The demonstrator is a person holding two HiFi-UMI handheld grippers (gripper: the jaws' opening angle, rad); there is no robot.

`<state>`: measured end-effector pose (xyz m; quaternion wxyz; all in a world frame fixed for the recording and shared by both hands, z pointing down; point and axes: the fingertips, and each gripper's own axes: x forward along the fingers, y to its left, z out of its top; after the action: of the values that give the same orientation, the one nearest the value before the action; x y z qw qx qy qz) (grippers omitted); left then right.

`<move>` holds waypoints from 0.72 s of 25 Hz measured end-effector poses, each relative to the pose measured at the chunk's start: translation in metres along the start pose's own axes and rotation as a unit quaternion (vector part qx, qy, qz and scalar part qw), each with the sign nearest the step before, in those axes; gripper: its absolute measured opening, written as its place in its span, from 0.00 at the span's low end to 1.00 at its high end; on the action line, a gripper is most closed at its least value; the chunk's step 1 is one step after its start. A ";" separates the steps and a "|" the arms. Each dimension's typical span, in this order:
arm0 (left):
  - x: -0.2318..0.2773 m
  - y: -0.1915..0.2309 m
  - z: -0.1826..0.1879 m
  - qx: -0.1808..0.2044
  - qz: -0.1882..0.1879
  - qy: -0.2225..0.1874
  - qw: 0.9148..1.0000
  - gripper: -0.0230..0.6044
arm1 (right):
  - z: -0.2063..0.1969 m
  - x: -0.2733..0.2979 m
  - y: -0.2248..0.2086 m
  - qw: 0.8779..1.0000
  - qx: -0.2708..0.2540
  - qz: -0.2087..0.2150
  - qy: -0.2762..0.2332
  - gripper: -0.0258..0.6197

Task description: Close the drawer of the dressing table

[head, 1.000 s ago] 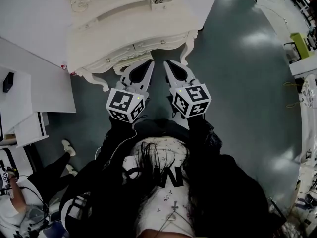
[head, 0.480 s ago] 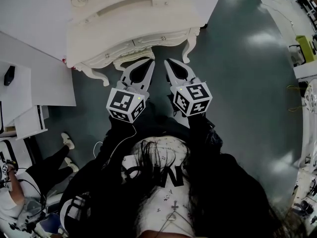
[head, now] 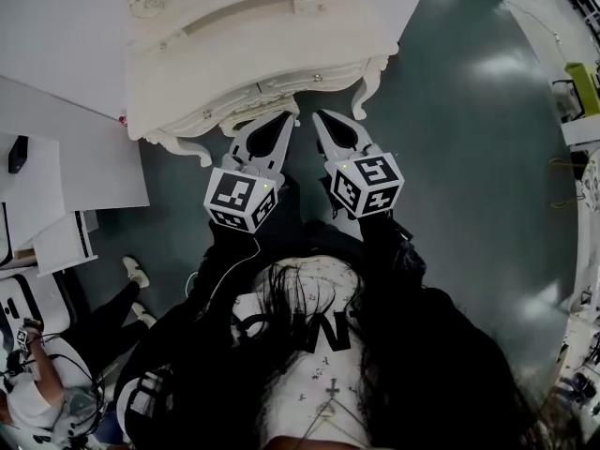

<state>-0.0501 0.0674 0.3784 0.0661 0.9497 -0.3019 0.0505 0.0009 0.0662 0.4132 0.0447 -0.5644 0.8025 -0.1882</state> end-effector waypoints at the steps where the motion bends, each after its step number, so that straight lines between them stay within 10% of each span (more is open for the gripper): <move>1: 0.004 0.006 0.000 -0.002 -0.003 0.001 1.000 0.04 | 0.001 0.007 -0.002 1.000 0.001 -0.003 0.001 0.05; 18: 0.084 0.144 0.025 -0.022 -0.078 0.010 0.997 0.04 | 0.032 0.152 -0.039 0.996 0.021 -0.082 0.014 0.05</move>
<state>-0.0636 -0.1004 0.3786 0.0934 0.9682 -0.2271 0.0481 -0.0103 -0.0937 0.4187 0.0300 -0.6245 0.7501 -0.2156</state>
